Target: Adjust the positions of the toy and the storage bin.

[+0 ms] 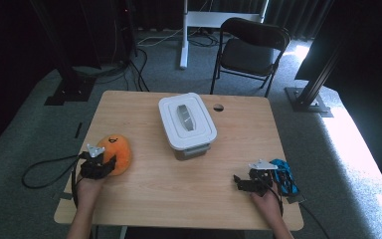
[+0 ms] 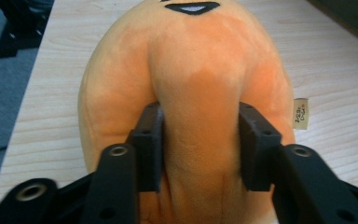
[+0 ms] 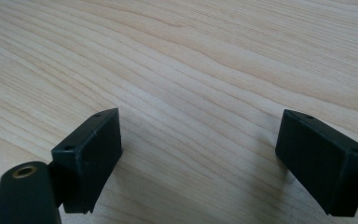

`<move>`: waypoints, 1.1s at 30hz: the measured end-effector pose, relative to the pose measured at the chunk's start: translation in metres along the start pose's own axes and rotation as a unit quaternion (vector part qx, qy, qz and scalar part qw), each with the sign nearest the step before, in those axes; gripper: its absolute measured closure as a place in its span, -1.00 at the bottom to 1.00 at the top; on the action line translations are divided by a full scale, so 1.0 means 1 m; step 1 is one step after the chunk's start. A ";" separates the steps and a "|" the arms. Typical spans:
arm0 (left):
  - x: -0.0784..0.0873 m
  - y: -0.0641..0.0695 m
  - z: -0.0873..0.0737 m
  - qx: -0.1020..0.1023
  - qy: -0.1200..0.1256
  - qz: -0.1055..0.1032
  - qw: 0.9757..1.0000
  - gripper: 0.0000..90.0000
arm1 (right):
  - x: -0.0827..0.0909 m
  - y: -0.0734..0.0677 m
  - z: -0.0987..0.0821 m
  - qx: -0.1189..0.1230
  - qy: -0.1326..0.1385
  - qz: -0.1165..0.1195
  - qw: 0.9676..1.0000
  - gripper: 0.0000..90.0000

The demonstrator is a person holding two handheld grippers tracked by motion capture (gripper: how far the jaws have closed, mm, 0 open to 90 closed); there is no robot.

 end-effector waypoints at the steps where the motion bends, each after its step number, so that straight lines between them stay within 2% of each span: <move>1: 0.000 0.000 0.000 -0.002 0.000 0.001 1.000 0.44 | 0.000 0.000 0.000 0.000 0.000 0.000 1.000 -0.70; 6: 0.003 0.001 0.005 -0.010 0.010 0.015 1.000 0.58 | 0.000 0.000 0.000 0.000 0.000 0.000 1.000 -0.70; 8: 0.006 -0.002 0.013 -0.008 0.020 0.017 1.000 0.65 | 0.000 0.000 0.000 0.000 0.000 0.000 1.000 -0.70; 10: 0.006 -0.004 0.018 -0.018 0.021 0.019 0.999 0.68 | 0.000 0.000 0.000 0.000 0.000 0.000 1.000 -0.70; 13: 0.005 -0.007 0.028 -0.024 0.030 0.017 0.999 0.71 | 0.000 0.000 0.000 0.000 0.000 0.000 1.000 -0.70; 15: 0.004 -0.010 0.036 -0.021 0.038 0.013 0.999 0.71 | 0.000 0.000 0.000 0.000 0.000 0.000 1.000 -0.70; 21: -0.001 -0.020 0.054 -0.029 0.044 0.014 0.999 0.71 | 0.000 0.000 0.000 0.000 -0.001 0.000 1.000 -0.70; 23: -0.002 -0.027 0.065 -0.020 0.054 0.013 0.998 0.71 | 0.000 0.000 0.000 0.000 0.000 0.000 1.000 -0.70; 27: -0.004 -0.034 0.076 -0.020 0.062 0.019 0.998 0.71 | 0.000 0.000 0.000 0.000 0.000 0.000 1.000 -0.70; 31: -0.012 -0.035 0.074 -0.021 0.055 0.015 0.998 0.70 | 0.000 0.000 0.000 0.000 0.000 0.000 1.000 -0.70; 32: -0.016 -0.034 0.071 -0.021 0.050 0.011 0.998 0.70 | 0.000 0.000 0.000 0.000 0.000 0.000 1.000 -0.70; 33: -0.026 -0.032 0.061 -0.021 0.031 0.005 0.999 0.70 | 0.000 0.000 0.000 0.000 0.000 0.000 1.000 -0.70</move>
Point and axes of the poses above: each handheld gripper's, and its own axes: x roughly backward along the jaws, z roughly out of its top, y roughly to its right, the point moved 9 cm from there along -x, roughly forward along the jaws, and after that the axes turned 8 degrees about -x, right-handed, at the moved point
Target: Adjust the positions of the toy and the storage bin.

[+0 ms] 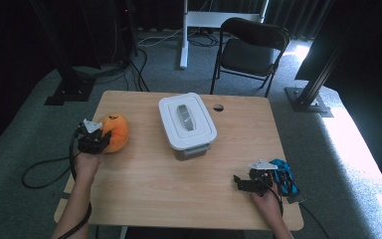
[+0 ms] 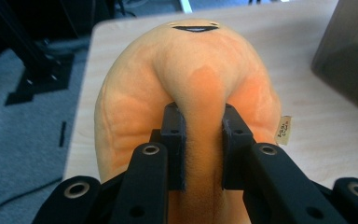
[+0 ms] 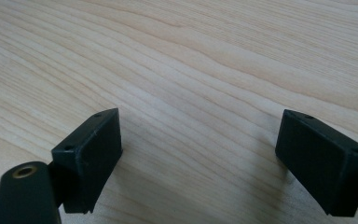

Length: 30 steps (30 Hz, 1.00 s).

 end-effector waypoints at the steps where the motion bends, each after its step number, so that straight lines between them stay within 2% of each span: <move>1: 0.000 0.000 0.000 0.000 0.000 0.000 1.000 0.70 | 0.000 0.000 0.000 0.000 0.000 0.000 1.000 -0.70; 2: -0.010 0.003 -0.013 -0.004 -0.019 0.000 1.000 0.69 | 0.000 0.000 0.000 0.000 0.000 0.000 1.000 -0.70; 3: -0.010 0.003 -0.013 -0.004 -0.019 0.000 1.000 0.68 | 0.000 0.000 0.000 0.001 0.000 0.000 1.000 -0.70; 4: -0.010 0.004 -0.017 0.015 -0.005 -0.009 1.000 0.66 | 0.000 0.000 0.000 0.001 0.000 0.000 1.000 -0.70; 7: -0.008 0.003 -0.016 0.022 0.000 -0.010 1.000 0.46 | 0.001 0.000 -0.001 0.001 0.000 0.001 1.000 -0.70; 8: -0.006 0.003 -0.016 0.025 0.000 -0.015 1.000 0.46 | 0.001 0.000 -0.001 0.001 0.000 0.001 1.000 -0.70; 9: -0.003 0.004 -0.014 0.024 0.000 -0.025 0.999 0.33 | 0.001 0.000 -0.001 0.001 0.000 0.001 1.000 -0.70; 11: -0.001 0.004 -0.014 0.022 -0.003 -0.026 0.999 0.19 | 0.001 0.000 -0.001 0.001 0.000 0.001 1.000 -0.70; 12: 0.002 0.005 -0.013 0.027 0.005 -0.038 0.999 0.13 | 0.001 0.000 -0.001 0.001 0.000 0.001 1.000 -0.70; 16: 0.008 0.008 -0.014 0.039 0.012 -0.047 0.998 -0.04 | 0.001 0.000 -0.001 0.001 0.000 0.001 1.000 -0.70; 17: 0.015 0.010 -0.012 0.046 0.023 -0.056 0.997 -0.12 | 0.001 0.000 -0.001 -0.001 -0.001 -0.001 1.000 -0.70; 19: 0.017 0.010 -0.012 0.050 0.025 -0.057 0.997 -0.16 | 0.001 0.000 -0.001 -0.001 0.000 -0.001 1.000 -0.70; 20: 0.021 0.012 -0.011 0.052 0.028 -0.066 0.996 -0.27 | 0.000 0.000 -0.001 0.000 -0.001 0.000 1.000 -0.72; 21: 0.025 0.017 -0.009 0.054 0.031 -0.085 0.994 -0.35 | 0.000 0.000 -0.001 0.002 -0.001 0.000 1.000 -0.72; 22: 0.028 0.019 -0.007 0.056 0.037 -0.094 0.993 -0.35 | 0.000 -0.001 -0.001 0.003 -0.001 0.001 1.000 -0.72; 24: 0.031 0.022 -0.005 0.059 0.041 -0.097 0.993 -0.43 | 0.000 -0.001 0.000 0.002 -0.002 0.002 1.000 -0.73; 25: 0.031 0.022 -0.005 0.059 0.041 -0.097 0.993 -0.50 | -0.001 -0.001 0.000 0.002 -0.002 0.002 1.000 -0.74; 26: 0.033 0.028 -0.003 0.047 0.033 -0.106 0.993 -0.61 | -0.001 -0.001 0.000 0.001 -0.003 0.002 1.000 -0.74; 27: 0.033 0.031 -0.002 0.039 0.035 -0.101 0.994 -0.61 | -0.001 -0.001 0.000 0.001 -0.002 0.002 1.000 -0.74; 28: 0.033 0.031 -0.002 0.039 0.035 -0.101 0.994 -0.61 | -0.001 -0.001 0.000 0.002 -0.003 0.002 1.000 -0.74; 30: 0.035 0.038 0.001 0.033 0.040 -0.112 0.992 -0.74 | -0.001 -0.002 0.000 0.002 -0.003 0.003 1.000 -0.74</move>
Point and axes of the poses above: each handheld gripper's, and its own axes: x roughly backward along the jaws, z roughly out of its top, y roughly to its right, the point moved 9 cm from there along -x, roughly forward along the jaws, and after that the axes turned 8 degrees about -x, right-handed, at the moved point
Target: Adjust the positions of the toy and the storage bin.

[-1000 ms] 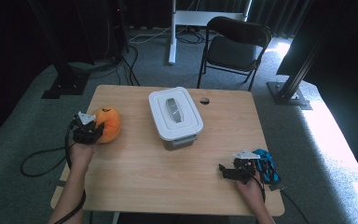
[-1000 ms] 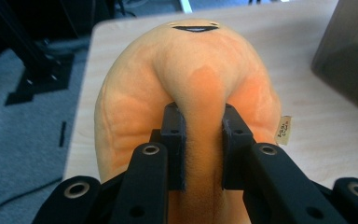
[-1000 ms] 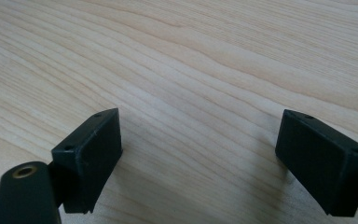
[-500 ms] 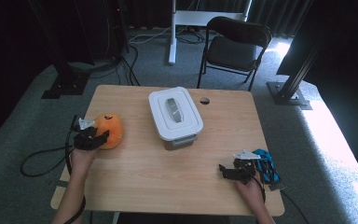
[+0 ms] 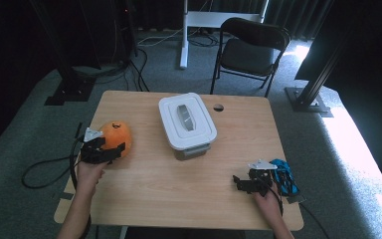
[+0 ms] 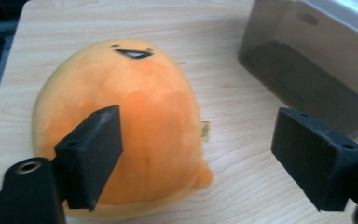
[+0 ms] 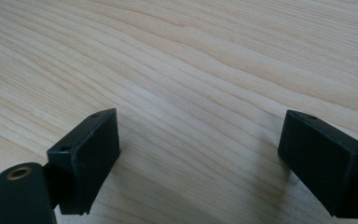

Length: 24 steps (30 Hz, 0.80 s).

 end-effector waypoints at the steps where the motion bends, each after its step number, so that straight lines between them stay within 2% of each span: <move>1: -0.001 0.003 0.000 -0.007 -0.001 -0.001 1.000 -0.78 | 0.000 0.000 0.000 0.000 0.000 0.000 1.000 -0.74; 3: -0.002 0.005 0.001 -0.012 -0.001 -0.002 1.000 -0.80 | -0.001 -0.001 0.001 0.003 0.000 0.004 1.000 -0.74; 5: -0.009 0.013 -0.002 -0.012 -0.016 -0.020 1.000 -0.99 | -0.002 -0.002 0.002 0.007 -0.007 0.008 1.000 -0.74; 8: -0.014 0.019 -0.003 -0.017 -0.018 -0.028 0.999 -0.99 | -0.003 -0.003 0.004 0.006 -0.012 0.011 1.000 -0.74; 9: -0.018 0.027 -0.004 -0.029 -0.022 -0.036 0.999 -0.99 | -0.003 -0.002 0.010 0.011 -0.003 -0.001 1.000 -0.74; 10: -0.018 0.027 -0.004 -0.029 -0.022 -0.036 0.999 -0.99 | -0.003 -0.002 0.010 0.011 -0.003 -0.001 1.000 -0.74; 11: -0.024 0.034 -0.004 -0.038 -0.024 -0.040 0.998 -0.99 | -0.004 -0.002 0.018 0.003 0.005 0.000 1.000 -0.74; 14: -0.034 0.047 -0.005 -0.043 -0.027 -0.053 0.997 -0.99 | -0.005 -0.002 0.031 -0.005 0.020 -0.004 1.000 -0.74; 17: -0.045 0.058 -0.007 -0.049 -0.034 -0.056 0.997 -0.99 | -0.009 -0.004 0.044 -0.007 0.032 -0.008 0.999 -0.74; 19: -0.047 0.060 -0.006 -0.050 -0.034 -0.059 0.996 -0.99 | -0.012 -0.005 0.049 -0.011 0.032 -0.003 0.999 -0.74; 24: -0.063 0.069 -0.003 -0.054 -0.037 -0.042 0.997 -0.99 | -0.028 -0.005 0.065 -0.030 0.036 -0.008 0.999 -0.74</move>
Point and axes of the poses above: each handheld gripper's, and its own axes: x roughly backward along the jaws, z roughly out of its top, y roughly to its right, the point moved 9 cm from there along -x, roughly forward along the jaws, and after that the axes turned 8 degrees about -x, right-handed, at the moved point
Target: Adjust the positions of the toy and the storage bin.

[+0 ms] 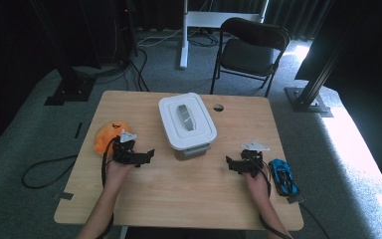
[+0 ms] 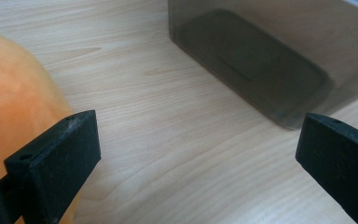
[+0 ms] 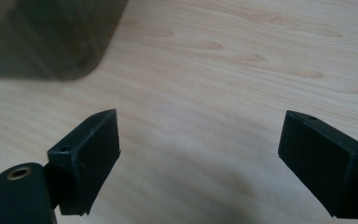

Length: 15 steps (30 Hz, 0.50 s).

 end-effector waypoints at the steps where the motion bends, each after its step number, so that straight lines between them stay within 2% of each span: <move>1: 0.000 0.000 0.000 0.000 0.000 0.000 1.000 -0.99 | 0.000 0.000 0.000 0.000 0.000 0.000 1.000 -0.74; 2: 0.000 0.000 0.000 0.000 0.000 0.000 1.000 -0.99 | -0.003 0.000 0.002 -0.004 0.000 0.000 1.000 -0.74; 3: -0.007 -0.001 0.002 0.004 0.001 0.012 1.000 -0.99 | -0.011 0.001 0.006 -0.012 -0.001 0.001 1.000 -0.74; 7: -0.018 -0.003 0.005 0.012 0.000 0.020 1.000 -0.99 | -0.020 0.002 0.009 -0.013 -0.007 -0.005 1.000 -0.74; 13: -0.037 -0.003 0.008 0.003 -0.014 0.042 0.999 -0.99 | -0.034 0.003 0.021 -0.020 -0.009 -0.011 1.000 -0.74; 15: -0.043 -0.002 0.010 0.011 -0.012 0.038 0.999 -0.99 | -0.038 0.003 0.026 -0.019 -0.007 -0.014 1.000 -0.73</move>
Point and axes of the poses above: each handheld gripper's, and its own axes: x roughly backward along the jaws, z roughly out of its top, y roughly to its right, the point moved 9 cm from there along -x, roughly forward along the jaws, and after that the axes turned 8 degrees about -x, right-handed, at the moved point
